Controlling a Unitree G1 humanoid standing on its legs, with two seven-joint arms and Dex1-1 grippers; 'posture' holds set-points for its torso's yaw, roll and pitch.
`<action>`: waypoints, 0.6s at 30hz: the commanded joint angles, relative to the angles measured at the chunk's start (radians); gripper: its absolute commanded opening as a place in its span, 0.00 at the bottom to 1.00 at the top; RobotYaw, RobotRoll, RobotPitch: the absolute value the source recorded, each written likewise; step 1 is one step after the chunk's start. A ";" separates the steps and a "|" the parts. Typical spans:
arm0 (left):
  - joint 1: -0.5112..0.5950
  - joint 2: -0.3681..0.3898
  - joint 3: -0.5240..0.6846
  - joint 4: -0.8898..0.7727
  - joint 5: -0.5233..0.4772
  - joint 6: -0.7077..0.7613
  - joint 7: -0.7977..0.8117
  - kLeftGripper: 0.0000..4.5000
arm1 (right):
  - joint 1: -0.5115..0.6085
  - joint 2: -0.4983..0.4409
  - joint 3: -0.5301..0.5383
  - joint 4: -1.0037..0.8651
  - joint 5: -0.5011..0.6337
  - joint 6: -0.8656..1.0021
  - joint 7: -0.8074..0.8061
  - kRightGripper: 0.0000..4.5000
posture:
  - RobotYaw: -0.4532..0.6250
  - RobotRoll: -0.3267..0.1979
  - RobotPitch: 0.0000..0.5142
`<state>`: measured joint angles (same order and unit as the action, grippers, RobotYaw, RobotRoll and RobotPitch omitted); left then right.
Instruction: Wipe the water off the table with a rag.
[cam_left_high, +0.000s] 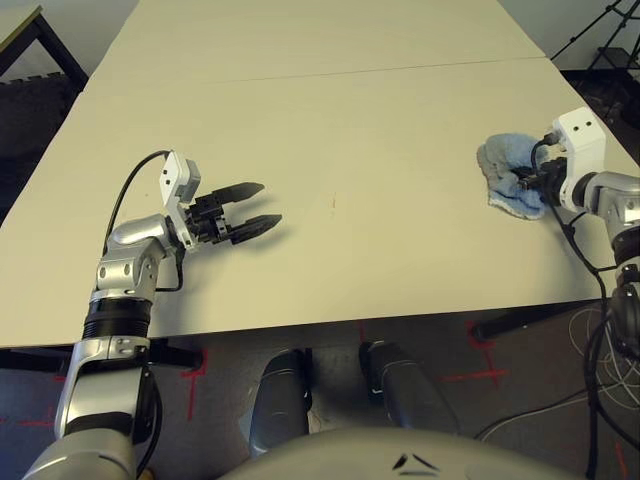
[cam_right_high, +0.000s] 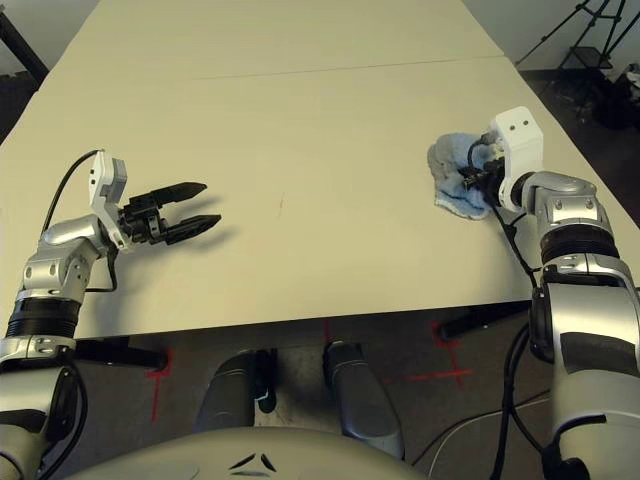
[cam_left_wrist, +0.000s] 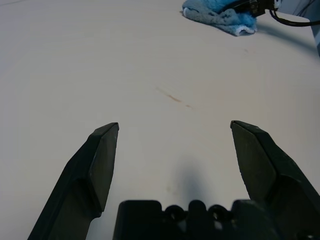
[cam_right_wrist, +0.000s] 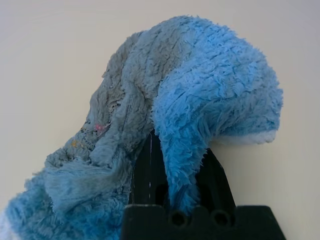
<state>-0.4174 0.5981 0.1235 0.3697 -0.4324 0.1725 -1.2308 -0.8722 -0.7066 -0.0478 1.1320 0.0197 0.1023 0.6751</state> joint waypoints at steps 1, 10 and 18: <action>0.021 -0.002 0.033 -0.016 -0.009 -0.004 0.041 1.00 | -0.009 -0.008 -0.010 0.032 -0.014 -0.049 -0.020 0.26 | 0.26 0.62 0.24; 0.105 -0.083 0.112 -0.128 -0.051 0.010 0.215 1.00 | 0.068 -0.033 -0.204 -0.076 0.170 -0.058 0.091 0.99 | 0.26 0.62 0.18; 0.065 -0.156 0.182 -0.061 0.021 -0.124 0.487 1.00 | 0.182 -0.002 -0.323 -0.200 0.271 -0.157 0.065 0.99 | 0.28 0.62 0.09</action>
<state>-0.3447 0.4466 0.2911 0.2734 -0.4424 0.0833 -0.7921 -0.7079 -0.7234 -0.3515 0.9635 0.2681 -0.0306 0.7480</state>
